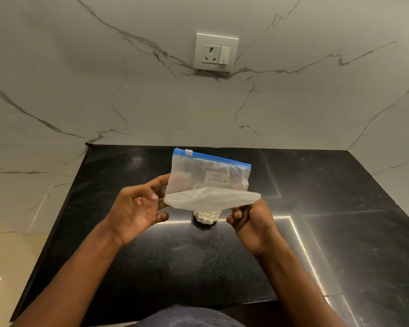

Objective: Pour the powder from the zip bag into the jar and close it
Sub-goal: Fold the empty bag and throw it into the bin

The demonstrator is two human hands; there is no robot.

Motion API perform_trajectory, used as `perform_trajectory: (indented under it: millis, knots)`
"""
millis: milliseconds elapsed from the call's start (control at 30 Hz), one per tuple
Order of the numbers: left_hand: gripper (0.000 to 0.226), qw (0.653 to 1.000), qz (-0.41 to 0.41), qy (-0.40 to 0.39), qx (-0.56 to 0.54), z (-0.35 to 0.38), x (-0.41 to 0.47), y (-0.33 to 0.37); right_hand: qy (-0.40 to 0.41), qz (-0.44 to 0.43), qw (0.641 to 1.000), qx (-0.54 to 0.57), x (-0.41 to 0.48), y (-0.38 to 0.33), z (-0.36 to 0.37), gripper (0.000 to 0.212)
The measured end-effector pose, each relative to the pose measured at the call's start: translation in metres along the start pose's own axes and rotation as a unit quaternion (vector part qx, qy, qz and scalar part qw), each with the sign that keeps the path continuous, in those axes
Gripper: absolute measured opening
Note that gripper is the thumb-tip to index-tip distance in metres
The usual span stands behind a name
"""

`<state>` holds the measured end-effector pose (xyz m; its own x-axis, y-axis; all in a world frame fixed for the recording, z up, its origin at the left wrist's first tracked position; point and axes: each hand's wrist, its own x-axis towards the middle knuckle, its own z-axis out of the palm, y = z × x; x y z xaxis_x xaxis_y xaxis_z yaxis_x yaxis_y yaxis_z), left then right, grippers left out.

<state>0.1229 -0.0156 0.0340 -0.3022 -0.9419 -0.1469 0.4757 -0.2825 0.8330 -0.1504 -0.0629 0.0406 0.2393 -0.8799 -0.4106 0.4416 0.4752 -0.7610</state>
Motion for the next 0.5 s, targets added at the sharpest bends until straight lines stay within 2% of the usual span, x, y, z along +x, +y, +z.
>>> perform_trajectory:
  millis: [133,167,233,333,433,500]
  knots:
    - [0.094,0.984,0.005,-0.004,0.178,0.004,-0.002,0.000,0.015,0.029,0.999,-0.003,0.003,-0.001,-0.002,0.040]
    - [0.095,0.979,0.017,0.009,0.202,0.010,0.000,0.000,0.016,0.038,0.999,-0.011,0.004,0.000,-0.002,0.040]
    - [0.083,0.970,0.059,0.055,0.230,0.024,0.006,-0.002,0.018,0.049,0.998,-0.033,0.006,0.001,0.001,0.038]
    - [0.078,0.971,0.104,0.136,0.167,0.037,0.017,-0.006,-0.004,0.037,0.998,-0.049,0.006,0.000,0.007,0.038]
    - [0.050,0.974,0.119,0.176,0.084,0.043,0.024,-0.012,-0.066,-0.025,0.997,-0.039,0.003,-0.002,0.003,0.043]
    - [0.044,0.973,0.123,0.188,0.050,0.046,0.025,-0.012,-0.087,-0.059,0.993,-0.058,-0.003,0.003,0.000,0.045]
